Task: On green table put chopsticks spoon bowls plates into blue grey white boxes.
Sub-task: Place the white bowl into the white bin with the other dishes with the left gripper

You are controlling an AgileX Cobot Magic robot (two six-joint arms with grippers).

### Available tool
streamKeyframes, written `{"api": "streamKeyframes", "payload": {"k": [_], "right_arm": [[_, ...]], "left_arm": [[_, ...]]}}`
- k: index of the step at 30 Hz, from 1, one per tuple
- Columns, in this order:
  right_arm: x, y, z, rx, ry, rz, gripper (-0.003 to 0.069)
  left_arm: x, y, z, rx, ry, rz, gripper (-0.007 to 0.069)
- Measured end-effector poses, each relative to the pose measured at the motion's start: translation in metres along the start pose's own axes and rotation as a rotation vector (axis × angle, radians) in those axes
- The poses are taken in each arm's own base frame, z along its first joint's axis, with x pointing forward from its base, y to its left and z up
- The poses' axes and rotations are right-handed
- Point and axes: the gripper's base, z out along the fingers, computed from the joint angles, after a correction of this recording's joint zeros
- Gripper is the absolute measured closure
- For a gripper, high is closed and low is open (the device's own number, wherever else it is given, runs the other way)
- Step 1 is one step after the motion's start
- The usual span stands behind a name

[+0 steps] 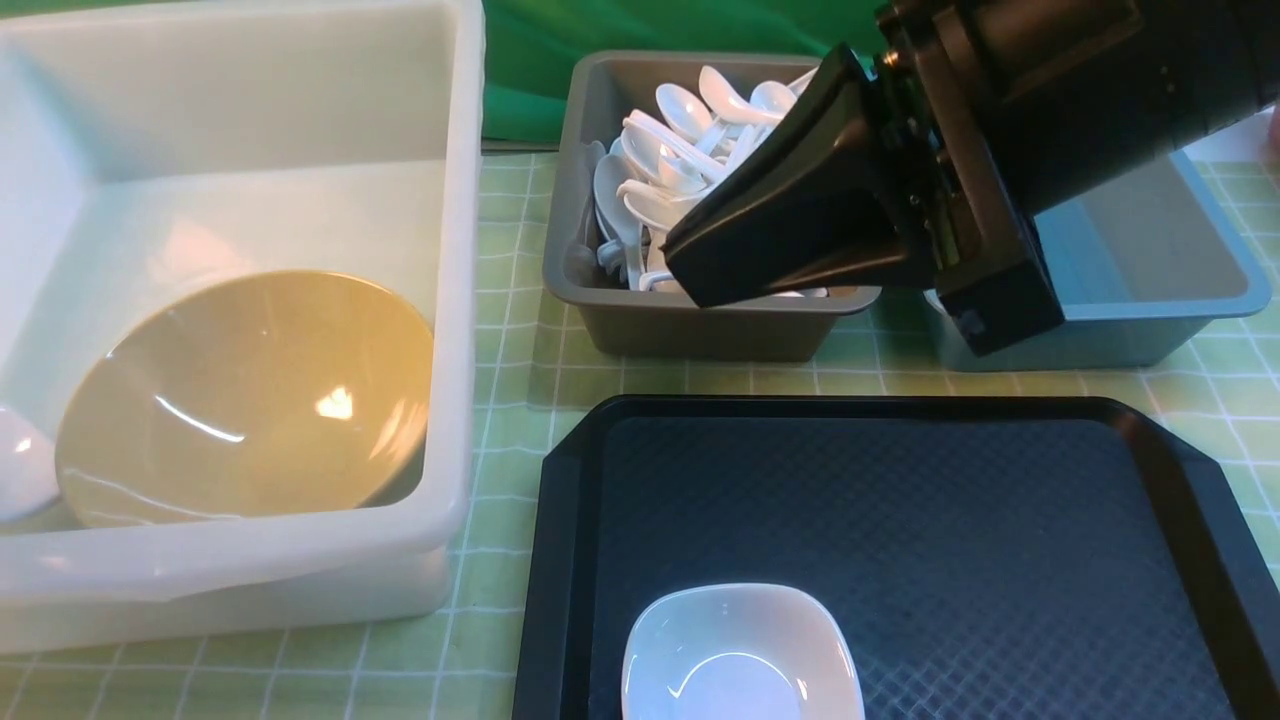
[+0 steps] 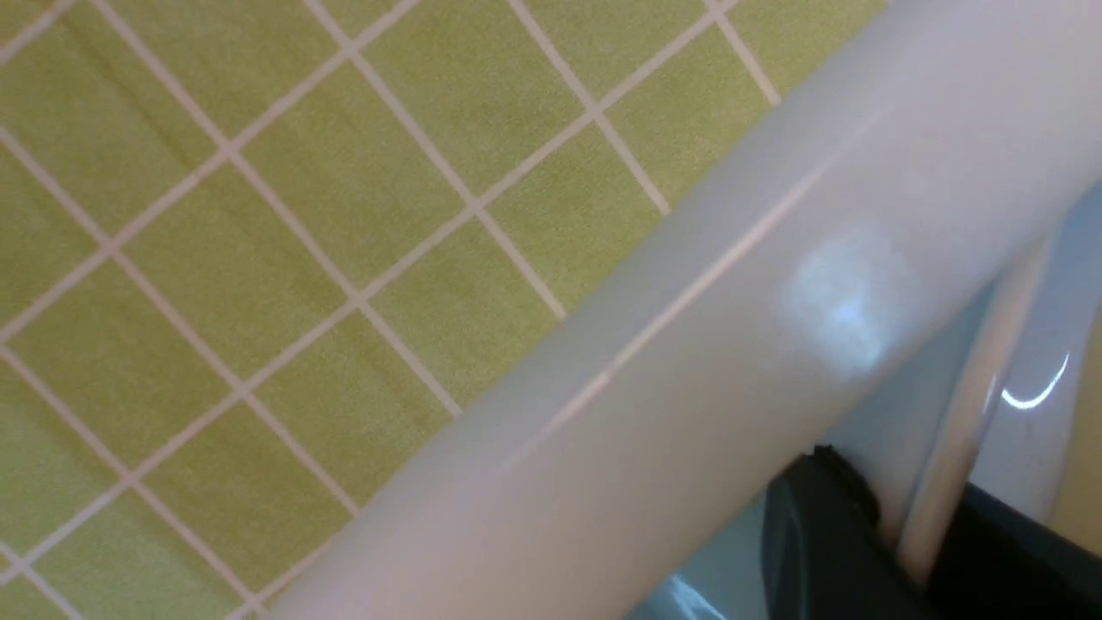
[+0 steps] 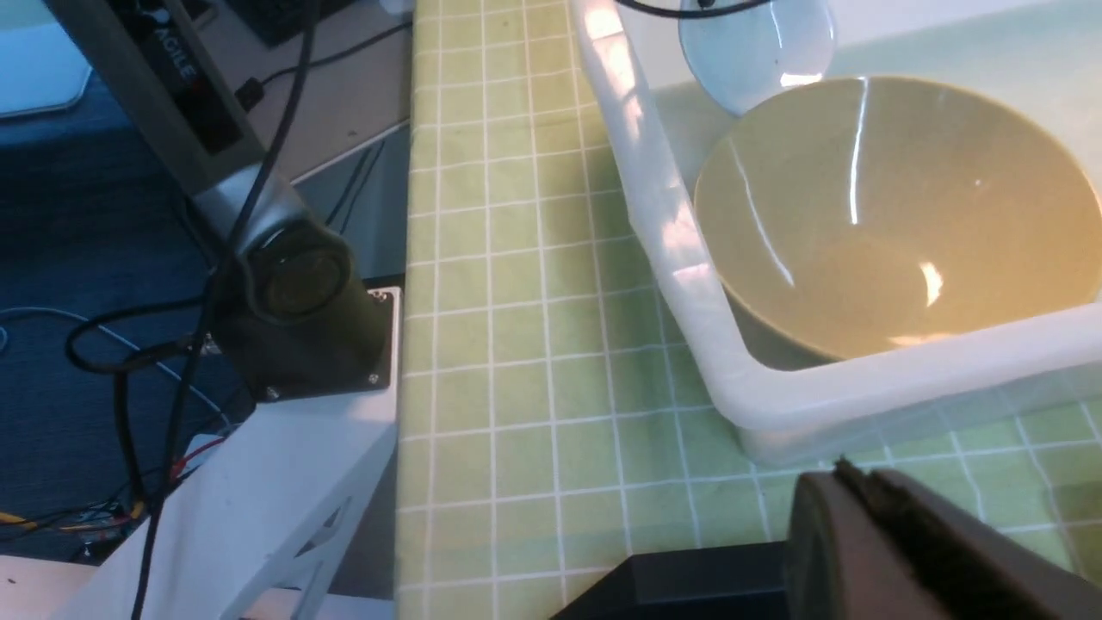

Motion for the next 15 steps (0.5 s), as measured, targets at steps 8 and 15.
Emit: {"api": "streamKeyframes", "payload": {"k": [8, 15], "right_arm": [[0.001, 0.001, 0.0, -0.009, 0.007, 0.024, 0.0622], [0.003, 0.004, 0.0, -0.036, 0.031, 0.054, 0.0613]], "left_arm": [[0.001, -0.004, 0.0, -0.007, -0.001, -0.032, 0.0447], [-0.002, -0.005, -0.015, -0.018, 0.034, -0.025, 0.0217]]}}
